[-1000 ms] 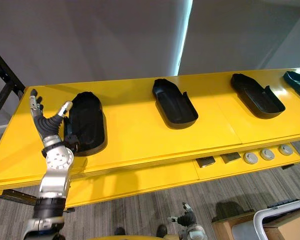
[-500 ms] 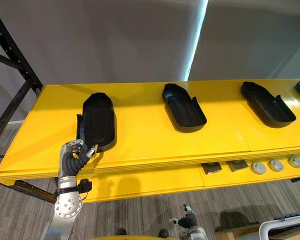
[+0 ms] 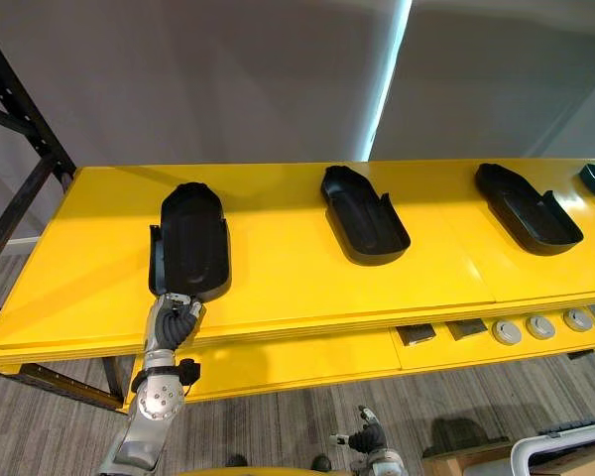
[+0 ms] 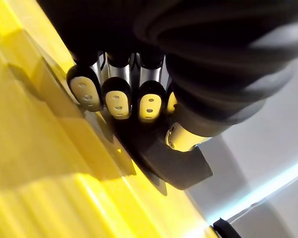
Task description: Walk over and take plastic housings, then place them on the shelf
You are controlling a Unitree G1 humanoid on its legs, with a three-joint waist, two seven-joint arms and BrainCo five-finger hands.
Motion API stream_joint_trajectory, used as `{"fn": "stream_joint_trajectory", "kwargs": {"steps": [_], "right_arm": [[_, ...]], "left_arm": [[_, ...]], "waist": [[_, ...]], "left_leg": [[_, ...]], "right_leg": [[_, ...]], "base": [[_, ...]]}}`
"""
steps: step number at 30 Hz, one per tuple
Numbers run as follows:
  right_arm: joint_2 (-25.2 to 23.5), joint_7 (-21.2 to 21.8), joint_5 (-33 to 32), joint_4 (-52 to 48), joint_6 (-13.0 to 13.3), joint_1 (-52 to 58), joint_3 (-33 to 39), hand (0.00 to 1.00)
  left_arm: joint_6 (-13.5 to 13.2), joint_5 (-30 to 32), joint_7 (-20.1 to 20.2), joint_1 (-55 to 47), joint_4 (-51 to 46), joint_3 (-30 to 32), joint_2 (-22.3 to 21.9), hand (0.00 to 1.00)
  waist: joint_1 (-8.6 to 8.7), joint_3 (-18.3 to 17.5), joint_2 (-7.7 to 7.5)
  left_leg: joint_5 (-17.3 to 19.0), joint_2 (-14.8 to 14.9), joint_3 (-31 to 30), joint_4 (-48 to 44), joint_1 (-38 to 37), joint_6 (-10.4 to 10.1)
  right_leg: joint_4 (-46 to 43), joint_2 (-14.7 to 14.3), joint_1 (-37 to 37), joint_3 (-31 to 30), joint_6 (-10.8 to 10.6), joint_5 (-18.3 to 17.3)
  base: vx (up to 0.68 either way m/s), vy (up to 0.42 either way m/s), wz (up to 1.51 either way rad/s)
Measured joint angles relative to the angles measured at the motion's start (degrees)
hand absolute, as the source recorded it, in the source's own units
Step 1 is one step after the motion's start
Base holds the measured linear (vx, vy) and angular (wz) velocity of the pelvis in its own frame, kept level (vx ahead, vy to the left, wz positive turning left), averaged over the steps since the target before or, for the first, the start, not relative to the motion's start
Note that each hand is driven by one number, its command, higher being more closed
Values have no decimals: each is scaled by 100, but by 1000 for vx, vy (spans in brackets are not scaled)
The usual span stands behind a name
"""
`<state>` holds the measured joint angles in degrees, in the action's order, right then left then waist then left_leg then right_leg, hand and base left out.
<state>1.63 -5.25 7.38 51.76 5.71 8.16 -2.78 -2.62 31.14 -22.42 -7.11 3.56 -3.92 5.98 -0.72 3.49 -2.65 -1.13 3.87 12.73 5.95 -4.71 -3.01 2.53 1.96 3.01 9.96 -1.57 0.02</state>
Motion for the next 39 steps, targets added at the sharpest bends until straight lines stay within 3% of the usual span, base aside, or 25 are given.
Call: {"fn": "stream_joint_trajectory", "kwargs": {"steps": [5,13,21,24,27,31,34,36,39], "right_arm": [[10,22,0,14,-5,-26,-2,0],[78,48,-3,81,-7,-147,-1,0],[92,47,-4,85,-7,-155,19,0],[89,47,-13,91,-8,-157,21,0],[96,44,-71,144,-6,-175,44,0],[112,29,-127,323,-10,-216,205,0],[143,9,-128,334,-52,-217,234,0],[143,-7,-127,322,-80,-202,244,0],[111,-74,-124,192,-137,-85,300,0]], "left_arm": [[102,107,-2,486,408,7,76,100],[239,120,0,880,813,239,188,100],[218,92,88,880,810,340,219,100],[186,-266,111,819,516,336,218,100],[-4,-584,95,734,-578,349,235,100],[-582,-967,-152,545,-2296,615,231,100],[-926,-1560,-680,215,-2913,1679,105,100],[-934,-1849,-1011,-140,-2935,2346,-77,100],[-920,-2400,-1291,-886,-2926,2839,-417,100]], "waist": [[31,0,8],[278,-2,67],[300,-11,94],[295,-11,94],[278,-16,98],[162,-40,160],[121,-45,225],[71,-44,226],[-42,-56,203]], "left_leg": [[1,4,11,0,-1,-1],[4,17,44,1,9,-1],[12,-3,134,1,12,13],[10,-10,101,1,19,14],[6,-7,-21,-1,34,16],[6,27,-135,-1,99,16],[14,54,-275,0,101,11],[48,62,-333,2,96,11],[49,63,-350,2,80,13]], "right_leg": [[94,-40,32,-31,25,35],[170,-86,12,-117,47,117],[174,-84,-38,-219,27,155],[171,-80,-34,-196,20,160],[155,-56,4,-96,17,159],[104,-41,4,-68,15,157],[32,-45,26,-70,9,141],[-60,-43,23,-55,10,90],[-151,-21,26,-5,-1,-7]], "base": [[-3,-9,-2],[-28,-20,-6],[-16,-5,-6],[-5,-12,5],[0,-12,17],[-20,-9,11],[-33,-1,20],[-41,-1,17],[-34,-2,16]]}}
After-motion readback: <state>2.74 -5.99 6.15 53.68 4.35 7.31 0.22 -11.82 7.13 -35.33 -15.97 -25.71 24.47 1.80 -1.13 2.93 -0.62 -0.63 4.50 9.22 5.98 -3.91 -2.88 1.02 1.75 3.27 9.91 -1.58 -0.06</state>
